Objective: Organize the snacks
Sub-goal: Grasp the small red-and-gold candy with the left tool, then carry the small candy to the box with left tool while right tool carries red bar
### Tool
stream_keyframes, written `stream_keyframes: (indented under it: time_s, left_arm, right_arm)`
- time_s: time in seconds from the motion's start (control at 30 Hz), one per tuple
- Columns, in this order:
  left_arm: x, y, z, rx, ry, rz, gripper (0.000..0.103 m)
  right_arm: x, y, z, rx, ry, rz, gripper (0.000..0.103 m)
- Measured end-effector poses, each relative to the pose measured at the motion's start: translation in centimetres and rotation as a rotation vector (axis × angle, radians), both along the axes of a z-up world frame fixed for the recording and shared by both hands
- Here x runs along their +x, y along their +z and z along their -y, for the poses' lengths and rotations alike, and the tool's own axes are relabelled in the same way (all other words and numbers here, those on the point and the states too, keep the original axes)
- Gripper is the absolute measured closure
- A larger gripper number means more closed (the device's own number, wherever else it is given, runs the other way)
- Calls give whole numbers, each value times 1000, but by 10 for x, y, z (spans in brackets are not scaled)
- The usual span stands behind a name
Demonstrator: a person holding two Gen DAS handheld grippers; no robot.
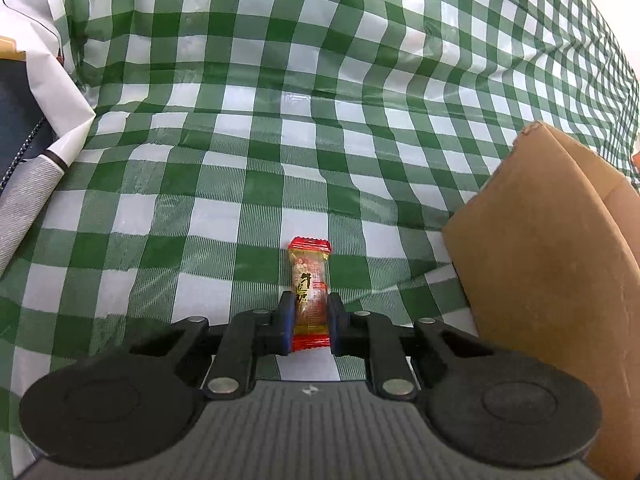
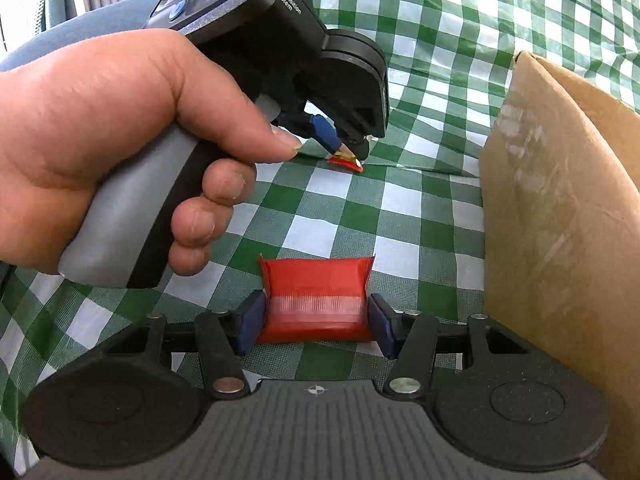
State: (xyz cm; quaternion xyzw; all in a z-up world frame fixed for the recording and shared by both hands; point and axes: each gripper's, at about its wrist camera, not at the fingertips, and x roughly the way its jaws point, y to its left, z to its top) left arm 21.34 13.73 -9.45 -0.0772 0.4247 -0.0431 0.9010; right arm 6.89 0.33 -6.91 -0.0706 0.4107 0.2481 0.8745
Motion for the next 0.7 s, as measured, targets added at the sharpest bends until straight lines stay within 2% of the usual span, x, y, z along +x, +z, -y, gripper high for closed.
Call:
stream_keyframes:
  time_s: [0.23,0.33,0.43,0.7]
  left_arm:
    - [-19,13,-5,-34,20,-10,86]
    - [-30,17,-2,-21,14,-21,86]
    - [-46,28,-4,-35,19,-1,86]
    - [-110,73,-28,-191,109,117,86]
  right_arm:
    - [-11,4,-2,-23,23,49,46]
    - [-15,6,-2,-36,38,75,46]
    - [-22,11,-1,-42,52,104,46]
    - [-50,50,5,-34,108,243,46]
